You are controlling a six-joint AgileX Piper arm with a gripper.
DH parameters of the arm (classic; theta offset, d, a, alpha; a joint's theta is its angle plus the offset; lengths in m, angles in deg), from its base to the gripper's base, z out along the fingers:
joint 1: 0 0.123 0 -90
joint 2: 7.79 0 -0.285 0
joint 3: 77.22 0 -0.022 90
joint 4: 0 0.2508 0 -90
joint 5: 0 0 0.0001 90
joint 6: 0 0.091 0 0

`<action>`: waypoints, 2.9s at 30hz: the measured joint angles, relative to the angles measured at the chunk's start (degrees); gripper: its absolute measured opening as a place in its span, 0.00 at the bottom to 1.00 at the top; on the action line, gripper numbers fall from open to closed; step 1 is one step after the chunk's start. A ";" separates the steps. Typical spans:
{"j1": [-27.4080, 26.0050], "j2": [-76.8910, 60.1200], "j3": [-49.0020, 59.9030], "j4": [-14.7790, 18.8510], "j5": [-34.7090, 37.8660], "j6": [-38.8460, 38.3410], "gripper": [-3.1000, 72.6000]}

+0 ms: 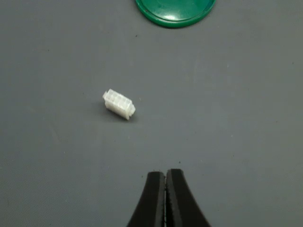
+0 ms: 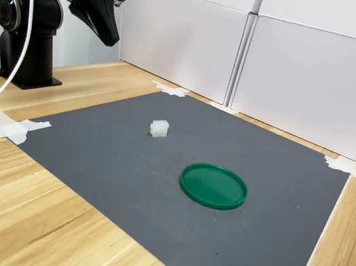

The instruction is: Grasp a white terminal and put it in the green lid.

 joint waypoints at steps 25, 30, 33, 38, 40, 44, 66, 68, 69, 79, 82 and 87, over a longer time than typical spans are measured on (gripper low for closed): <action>0.00 35.29 -18.70 1.76 6.16 -32.62 0.01; 0.00 39.48 -24.09 6.43 13.24 -40.28 0.01; 0.00 41.60 -26.59 9.20 17.77 -47.17 0.02; 0.00 42.96 -28.96 10.58 21.79 -51.81 0.14; 0.00 43.37 -29.44 10.16 21.84 -52.29 0.27; 0.00 43.96 -29.52 8.73 20.68 -52.46 0.57; 0.00 51.25 -31.33 6.92 21.24 -57.08 0.98; 0.00 52.75 -31.33 7.42 20.88 -57.43 0.98; 0.00 53.45 -31.33 7.53 20.51 -57.43 0.98; 0.00 59.31 -31.41 7.66 15.49 -58.15 0.97; 0.00 61.25 -31.41 7.66 15.26 -58.80 0.96; 0.00 62.97 -31.46 7.85 14.65 -59.07 0.92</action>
